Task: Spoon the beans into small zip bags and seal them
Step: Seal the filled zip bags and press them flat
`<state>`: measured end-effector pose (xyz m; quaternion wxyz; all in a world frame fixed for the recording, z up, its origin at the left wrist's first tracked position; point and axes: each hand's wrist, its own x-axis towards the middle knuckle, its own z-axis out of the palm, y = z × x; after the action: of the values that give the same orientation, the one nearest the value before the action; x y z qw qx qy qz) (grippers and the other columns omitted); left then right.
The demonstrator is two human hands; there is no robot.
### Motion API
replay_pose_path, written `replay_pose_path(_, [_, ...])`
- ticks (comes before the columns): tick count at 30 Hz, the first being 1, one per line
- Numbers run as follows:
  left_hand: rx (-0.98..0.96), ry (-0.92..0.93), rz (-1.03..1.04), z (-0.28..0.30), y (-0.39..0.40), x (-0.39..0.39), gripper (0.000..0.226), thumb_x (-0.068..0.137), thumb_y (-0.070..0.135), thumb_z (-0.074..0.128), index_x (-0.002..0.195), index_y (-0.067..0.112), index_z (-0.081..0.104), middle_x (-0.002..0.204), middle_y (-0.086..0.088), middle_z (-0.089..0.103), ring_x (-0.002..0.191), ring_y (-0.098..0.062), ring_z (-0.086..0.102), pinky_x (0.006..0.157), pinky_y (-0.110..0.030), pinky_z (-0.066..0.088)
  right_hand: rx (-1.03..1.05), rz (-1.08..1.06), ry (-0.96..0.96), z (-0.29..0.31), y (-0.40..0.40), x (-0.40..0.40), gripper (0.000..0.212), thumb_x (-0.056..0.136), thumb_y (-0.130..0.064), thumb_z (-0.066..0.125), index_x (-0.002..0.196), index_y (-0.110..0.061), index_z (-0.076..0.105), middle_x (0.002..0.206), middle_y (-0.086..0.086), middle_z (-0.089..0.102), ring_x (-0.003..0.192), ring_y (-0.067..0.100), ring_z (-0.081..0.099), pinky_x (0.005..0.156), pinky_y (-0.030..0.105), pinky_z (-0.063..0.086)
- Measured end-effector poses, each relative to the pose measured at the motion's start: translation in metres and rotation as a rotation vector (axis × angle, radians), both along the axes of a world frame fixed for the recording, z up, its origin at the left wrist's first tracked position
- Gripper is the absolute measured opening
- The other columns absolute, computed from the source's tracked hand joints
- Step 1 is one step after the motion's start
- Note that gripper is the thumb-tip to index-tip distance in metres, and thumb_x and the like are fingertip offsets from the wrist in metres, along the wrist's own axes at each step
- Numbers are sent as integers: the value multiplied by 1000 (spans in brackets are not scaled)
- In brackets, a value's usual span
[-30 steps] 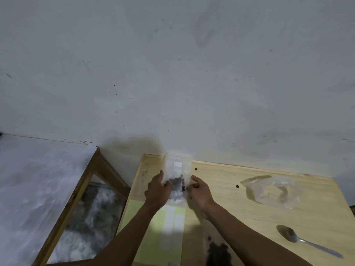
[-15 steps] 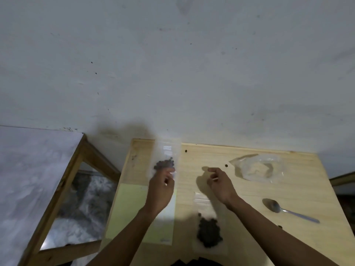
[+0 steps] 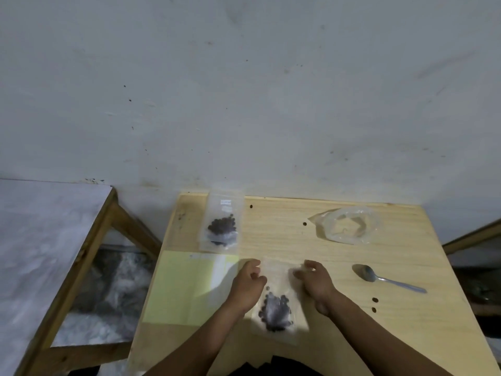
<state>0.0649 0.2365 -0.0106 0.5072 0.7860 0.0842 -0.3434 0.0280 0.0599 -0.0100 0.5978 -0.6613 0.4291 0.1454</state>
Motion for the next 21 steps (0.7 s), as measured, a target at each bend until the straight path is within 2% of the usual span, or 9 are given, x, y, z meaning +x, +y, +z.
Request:
replay_pose_path(2, [-37, -44, 81, 2, 3, -6, 43, 89, 10, 53, 129, 25, 52, 124, 4, 57, 97, -5, 58, 74, -17, 45, 29, -19, 7, 2, 1, -1, 16, 91, -5, 62, 106, -4, 65, 87, 11, 68, 66, 20, 59, 49, 25, 47])
replay_pose_path(4, [-68, -105, 146, 5, 7, -9, 39, 88, 9, 53, 122, 28, 57, 118, 5, 60, 97, -4, 59, 74, -17, 46, 55, 7, -20, 8, 3, -2, 6, 92, -5, 62, 92, -5, 68, 75, 9, 64, 58, 18, 55, 45, 24, 45])
replay_pose_path(7, [-123, -172, 225, 13, 18, -8, 31, 91, 9, 57, 112, 32, 62, 106, 4, 63, 92, -7, 61, 75, -18, 49, 131, 70, -95, 18, 12, 3, 12, 94, -9, 60, 84, -9, 65, 71, 4, 59, 60, 16, 49, 53, 27, 44])
replay_pose_path(10, [-149, -238, 227, 22, 36, -6, 18, 92, 15, 62, 100, 31, 65, 101, 2, 69, 92, -11, 64, 78, -23, 51, 189, 138, -166, 30, 23, 13, 16, 96, -12, 58, 82, -11, 65, 77, 5, 58, 68, 17, 47, 61, 29, 41])
replay_pose_path(13, [-192, -329, 272, 34, 58, -8, 10, 90, 10, 64, 92, 18, 69, 86, -3, 73, 75, -13, 65, 66, -18, 48, 349, 140, -243, 44, 42, 24, 15, 96, -10, 58, 83, -9, 66, 74, 5, 59, 62, 15, 49, 60, 28, 40])
replay_pose_path(15, [-227, -357, 347, 42, 76, -9, 7, 90, 12, 64, 94, 16, 69, 83, -3, 74, 73, -14, 69, 64, -21, 51, 478, 123, -305, 53, 56, 29, 14, 96, -19, 58, 91, -9, 66, 74, 4, 57, 62, 14, 48, 61, 27, 38])
replay_pose_path(17, [-252, -389, 424, 46, 96, -10, 8, 92, 16, 62, 99, 16, 67, 86, -4, 75, 79, -19, 72, 69, -27, 56, 581, 100, -317, 56, 68, 31, 23, 101, -30, 50, 95, -12, 64, 72, 1, 55, 63, 13, 48, 61, 27, 39])
replay_pose_path(19, [-261, -398, 504, 47, 116, -12, 9, 94, 15, 60, 100, 15, 66, 87, -5, 75, 80, -22, 72, 68, -28, 54, 459, 195, -270, 49, 82, 28, 26, 102, -29, 47, 97, -11, 64, 73, 2, 56, 63, 14, 49, 60, 27, 40])
replay_pose_path(21, [-273, -384, 578, 48, 133, -16, 9, 95, 13, 58, 101, 12, 65, 89, -7, 74, 80, -22, 72, 68, -26, 52, 109, 464, -270, 33, 95, 17, 14, 98, -18, 53, 94, -12, 65, 77, 1, 59, 67, 15, 53, 62, 24, 42])
